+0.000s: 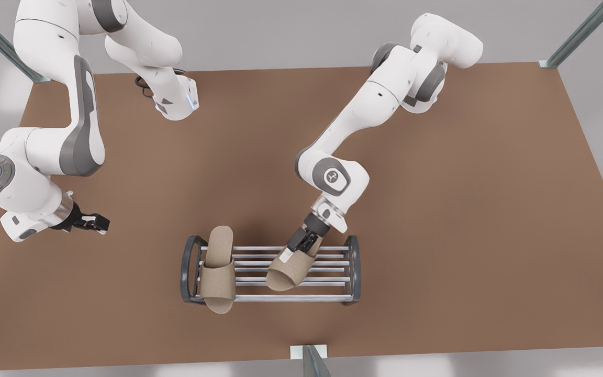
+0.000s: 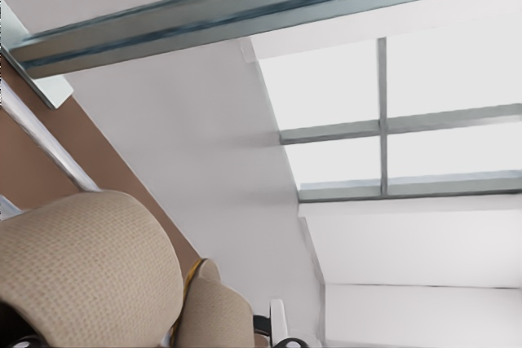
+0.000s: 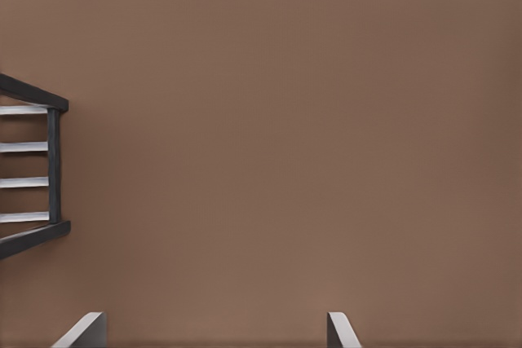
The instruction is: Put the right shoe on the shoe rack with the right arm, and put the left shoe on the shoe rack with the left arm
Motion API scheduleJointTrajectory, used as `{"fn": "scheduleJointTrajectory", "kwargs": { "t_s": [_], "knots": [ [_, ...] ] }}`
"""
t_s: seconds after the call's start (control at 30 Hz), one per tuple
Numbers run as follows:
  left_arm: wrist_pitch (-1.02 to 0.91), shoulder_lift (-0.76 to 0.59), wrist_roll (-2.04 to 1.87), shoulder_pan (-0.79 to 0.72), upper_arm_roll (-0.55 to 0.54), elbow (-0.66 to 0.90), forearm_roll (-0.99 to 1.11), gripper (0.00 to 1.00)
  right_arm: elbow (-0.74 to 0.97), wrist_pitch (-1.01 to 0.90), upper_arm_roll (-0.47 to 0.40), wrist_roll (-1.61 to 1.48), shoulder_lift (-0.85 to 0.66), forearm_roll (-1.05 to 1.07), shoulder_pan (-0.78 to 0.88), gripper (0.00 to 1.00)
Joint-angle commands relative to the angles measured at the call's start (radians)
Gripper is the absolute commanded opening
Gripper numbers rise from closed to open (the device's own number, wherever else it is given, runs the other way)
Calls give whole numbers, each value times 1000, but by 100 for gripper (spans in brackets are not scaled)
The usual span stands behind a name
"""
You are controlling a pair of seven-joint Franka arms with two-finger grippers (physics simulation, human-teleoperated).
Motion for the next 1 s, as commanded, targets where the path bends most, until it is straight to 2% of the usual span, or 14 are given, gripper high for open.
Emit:
{"fn": "scheduleJointTrajectory", "kwargs": {
  "t_s": [0.0,0.8,0.97],
  "knots": [
    [-16,2,-26,5,6,1,2,99,1,0,0,-1,-1,1,0,100],
    [-7,-9,-26,18,3,-30,-7,100,-1,12,0,-1,-1,1,0,100],
    [-10,-53,-28,22,3,-91,-10,100,1,12,0,-1,-1,2,0,100]
  ]
}}
